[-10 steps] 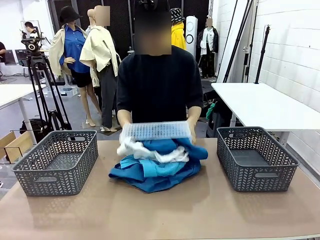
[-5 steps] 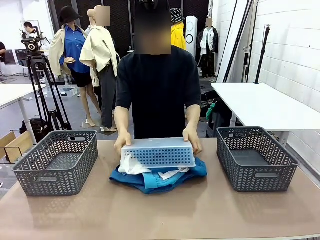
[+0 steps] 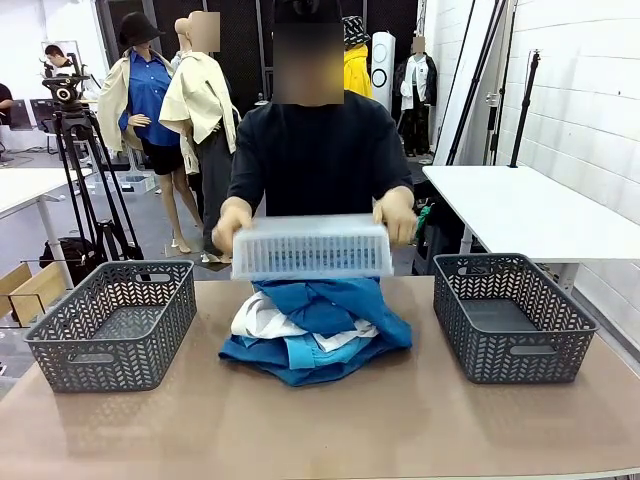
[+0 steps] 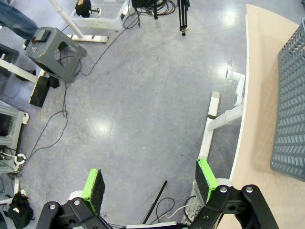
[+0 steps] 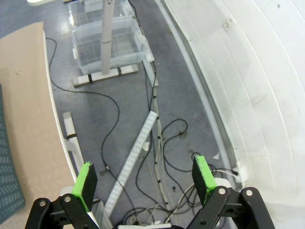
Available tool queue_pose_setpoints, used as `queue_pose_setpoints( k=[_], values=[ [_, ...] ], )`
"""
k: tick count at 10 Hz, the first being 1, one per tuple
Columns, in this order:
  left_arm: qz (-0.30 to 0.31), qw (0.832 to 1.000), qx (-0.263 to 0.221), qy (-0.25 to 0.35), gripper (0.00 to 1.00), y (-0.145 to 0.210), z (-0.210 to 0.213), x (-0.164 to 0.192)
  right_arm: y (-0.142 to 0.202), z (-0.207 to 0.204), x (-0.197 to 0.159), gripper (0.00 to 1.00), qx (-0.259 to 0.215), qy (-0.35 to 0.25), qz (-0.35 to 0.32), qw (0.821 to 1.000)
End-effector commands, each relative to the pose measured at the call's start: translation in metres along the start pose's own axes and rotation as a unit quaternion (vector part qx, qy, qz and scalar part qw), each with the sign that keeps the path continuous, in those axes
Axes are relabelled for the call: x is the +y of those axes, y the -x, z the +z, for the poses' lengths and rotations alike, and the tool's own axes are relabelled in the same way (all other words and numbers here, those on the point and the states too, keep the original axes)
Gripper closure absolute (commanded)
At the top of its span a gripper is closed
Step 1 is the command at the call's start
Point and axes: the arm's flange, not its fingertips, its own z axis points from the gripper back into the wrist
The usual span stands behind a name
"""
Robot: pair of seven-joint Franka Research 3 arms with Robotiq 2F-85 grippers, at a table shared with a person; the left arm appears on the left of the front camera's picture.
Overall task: Sort the tops and bottoms.
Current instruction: Lift clothes from the center of the table with your left hand.
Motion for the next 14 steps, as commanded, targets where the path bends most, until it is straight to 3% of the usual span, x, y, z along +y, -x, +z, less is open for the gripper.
queue_pose_setpoints(
  k=[1, 14],
  values=[
    [-0.005, 1.000, 0.002, -0.002, 0.00, 0.0013, 0.0012, 0.0011, -0.0015, -0.0017, 0.0009, 0.00, 0.000, -0.001, 0.001, 1.000],
    [-0.005, 1.000, 0.002, -0.002, 0.00, 0.0013, 0.0012, 0.0011, -0.0015, -0.0017, 0.0009, 0.00, 0.000, -0.001, 0.001, 1.000]
  ],
)
